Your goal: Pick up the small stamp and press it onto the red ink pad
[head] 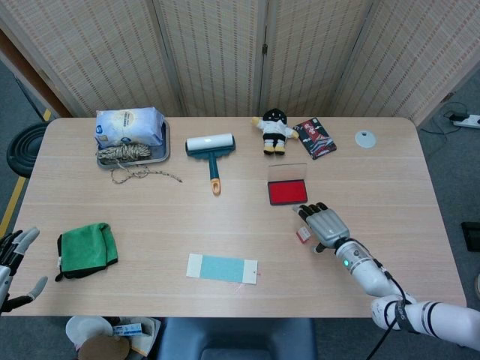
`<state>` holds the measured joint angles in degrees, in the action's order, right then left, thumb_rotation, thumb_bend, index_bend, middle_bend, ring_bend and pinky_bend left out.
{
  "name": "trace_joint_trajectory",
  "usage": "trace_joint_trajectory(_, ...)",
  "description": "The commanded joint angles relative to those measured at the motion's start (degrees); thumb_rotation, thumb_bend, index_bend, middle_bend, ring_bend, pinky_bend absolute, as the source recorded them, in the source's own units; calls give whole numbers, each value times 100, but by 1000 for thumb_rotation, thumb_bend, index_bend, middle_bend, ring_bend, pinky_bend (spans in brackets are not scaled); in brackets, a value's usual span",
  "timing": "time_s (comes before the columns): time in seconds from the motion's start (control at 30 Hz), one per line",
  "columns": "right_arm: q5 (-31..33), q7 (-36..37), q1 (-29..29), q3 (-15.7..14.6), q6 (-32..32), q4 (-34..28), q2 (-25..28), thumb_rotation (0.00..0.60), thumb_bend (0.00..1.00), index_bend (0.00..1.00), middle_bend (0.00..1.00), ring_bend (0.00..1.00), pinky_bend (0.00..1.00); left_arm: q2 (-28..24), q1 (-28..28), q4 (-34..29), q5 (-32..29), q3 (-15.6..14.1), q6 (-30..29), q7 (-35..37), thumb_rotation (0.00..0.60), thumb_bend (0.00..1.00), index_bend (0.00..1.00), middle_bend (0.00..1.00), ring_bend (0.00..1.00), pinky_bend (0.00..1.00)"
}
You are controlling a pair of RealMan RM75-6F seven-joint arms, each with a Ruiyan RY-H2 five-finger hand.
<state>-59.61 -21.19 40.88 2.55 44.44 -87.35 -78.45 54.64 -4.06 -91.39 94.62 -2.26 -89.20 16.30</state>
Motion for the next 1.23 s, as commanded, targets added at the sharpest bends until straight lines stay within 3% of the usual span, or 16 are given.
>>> trace_joint_trajectory(0.03,-391,228,-191,-1,379,-391,280,600,161,0,65,72,59,1,-4,0,-15,8,11,-6,600,340,0,0,0,15)
trace_joint_trajectory(0.23,-1586,146,-1155,-433,2190,-547,605,600,137,0,0,1,0,38,-49,-33,-53,14,138,-177,600,340,0,0,0,15)
trace_joint_trajectory(0.47,-2097,639,-2316,-787,3696,8,641,600,132,0,0,0,0,91,-87,-119,-131,34,266,-459,600,340,0,0,0,15)
trace_joint_trajectory(0.7,-2077,832,-2815,-795,3998,463,562,600,133,0,0,0,0,172,-129,-210,-241,68,401,-811,600,340,0,0,0,15)
trace_joint_trajectory(1.23,-2204,809,-2920,-491,3784,415,574,600,136,0,0,0,0,207,-92,-177,-262,37,415,-957,600,340,0,0,0,15)
